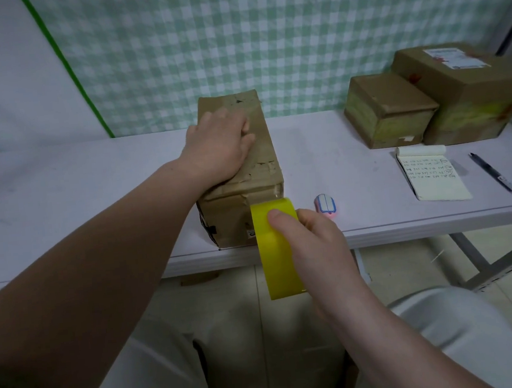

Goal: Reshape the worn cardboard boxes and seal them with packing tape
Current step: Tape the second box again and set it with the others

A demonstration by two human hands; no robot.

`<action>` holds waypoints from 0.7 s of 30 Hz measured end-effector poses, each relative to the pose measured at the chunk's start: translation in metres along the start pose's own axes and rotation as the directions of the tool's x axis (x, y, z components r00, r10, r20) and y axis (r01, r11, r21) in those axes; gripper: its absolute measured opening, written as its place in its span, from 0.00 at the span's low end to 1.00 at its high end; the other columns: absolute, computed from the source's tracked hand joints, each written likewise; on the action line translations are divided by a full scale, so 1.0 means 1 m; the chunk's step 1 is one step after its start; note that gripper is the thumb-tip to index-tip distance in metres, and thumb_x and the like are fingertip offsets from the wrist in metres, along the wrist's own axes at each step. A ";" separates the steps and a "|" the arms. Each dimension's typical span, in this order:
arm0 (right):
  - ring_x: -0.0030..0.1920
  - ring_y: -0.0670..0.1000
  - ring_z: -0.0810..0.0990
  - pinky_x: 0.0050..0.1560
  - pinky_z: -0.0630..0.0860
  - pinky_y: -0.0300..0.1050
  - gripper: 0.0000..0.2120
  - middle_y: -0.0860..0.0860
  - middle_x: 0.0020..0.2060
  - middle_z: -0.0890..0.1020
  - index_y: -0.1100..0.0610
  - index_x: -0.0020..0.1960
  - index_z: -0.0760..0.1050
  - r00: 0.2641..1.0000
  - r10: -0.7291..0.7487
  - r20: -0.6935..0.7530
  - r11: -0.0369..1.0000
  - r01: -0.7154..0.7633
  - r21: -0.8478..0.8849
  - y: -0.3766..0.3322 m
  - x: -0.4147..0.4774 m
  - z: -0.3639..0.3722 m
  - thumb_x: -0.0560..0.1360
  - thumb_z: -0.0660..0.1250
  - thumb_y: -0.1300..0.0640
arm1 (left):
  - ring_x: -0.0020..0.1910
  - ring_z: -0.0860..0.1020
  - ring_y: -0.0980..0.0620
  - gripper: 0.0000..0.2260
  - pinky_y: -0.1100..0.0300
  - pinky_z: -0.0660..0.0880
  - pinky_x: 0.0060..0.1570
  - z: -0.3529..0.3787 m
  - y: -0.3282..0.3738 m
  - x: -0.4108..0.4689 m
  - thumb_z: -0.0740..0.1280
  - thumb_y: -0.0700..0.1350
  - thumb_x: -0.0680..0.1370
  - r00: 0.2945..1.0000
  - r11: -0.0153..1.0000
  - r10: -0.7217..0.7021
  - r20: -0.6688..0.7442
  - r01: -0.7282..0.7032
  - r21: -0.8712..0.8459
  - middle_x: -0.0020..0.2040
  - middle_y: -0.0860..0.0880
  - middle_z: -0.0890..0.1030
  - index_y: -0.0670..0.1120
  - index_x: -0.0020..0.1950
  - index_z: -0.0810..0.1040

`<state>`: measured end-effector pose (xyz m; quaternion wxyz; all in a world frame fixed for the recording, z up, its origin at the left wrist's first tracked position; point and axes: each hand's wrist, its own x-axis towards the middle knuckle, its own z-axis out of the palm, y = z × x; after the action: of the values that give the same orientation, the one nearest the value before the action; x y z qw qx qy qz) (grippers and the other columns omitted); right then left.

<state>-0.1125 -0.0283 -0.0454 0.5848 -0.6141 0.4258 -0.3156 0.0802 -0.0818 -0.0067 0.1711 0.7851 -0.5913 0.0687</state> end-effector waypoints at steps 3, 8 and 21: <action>0.28 0.46 0.65 0.27 0.65 0.36 0.17 0.45 0.24 0.65 0.55 0.32 0.66 1.000 -0.006 -0.015 1.000 0.006 -0.010 0.001 0.000 0.000 0.64 0.62 0.41 | 0.53 0.73 0.47 0.07 0.53 0.66 0.51 -0.008 0.000 -0.011 0.56 0.45 0.81 0.985 0.977 0.152 -0.084 -0.163 -0.141 0.48 0.52 0.74 0.48 0.50 0.73; 0.31 0.49 0.63 0.33 0.61 0.44 0.21 0.49 0.27 0.63 0.61 0.33 0.65 0.998 -0.027 -0.059 1.000 0.027 0.001 0.005 0.002 -0.005 0.64 0.63 0.42 | 0.75 0.58 0.55 0.27 0.54 0.48 0.74 -0.023 0.003 -0.060 0.54 0.45 0.74 0.817 0.803 0.551 0.171 -0.464 -0.373 0.74 0.49 0.65 0.46 0.74 0.66; 0.34 0.52 0.64 0.36 0.64 0.48 0.27 0.54 0.32 0.66 0.69 0.40 0.65 0.998 -0.019 -0.058 1.000 0.020 0.018 0.006 0.002 -0.009 0.65 0.62 0.42 | 0.77 0.46 0.59 0.29 0.46 0.41 0.74 -0.017 -0.020 -0.049 0.47 0.52 0.77 0.664 0.759 0.642 0.384 -0.623 -0.191 0.79 0.53 0.47 0.50 0.78 0.47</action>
<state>-0.1207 -0.0342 -0.0507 0.5746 -0.6035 0.4337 -0.3429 0.0866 -0.0269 -0.0093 0.0200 0.5223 -0.8503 -0.0625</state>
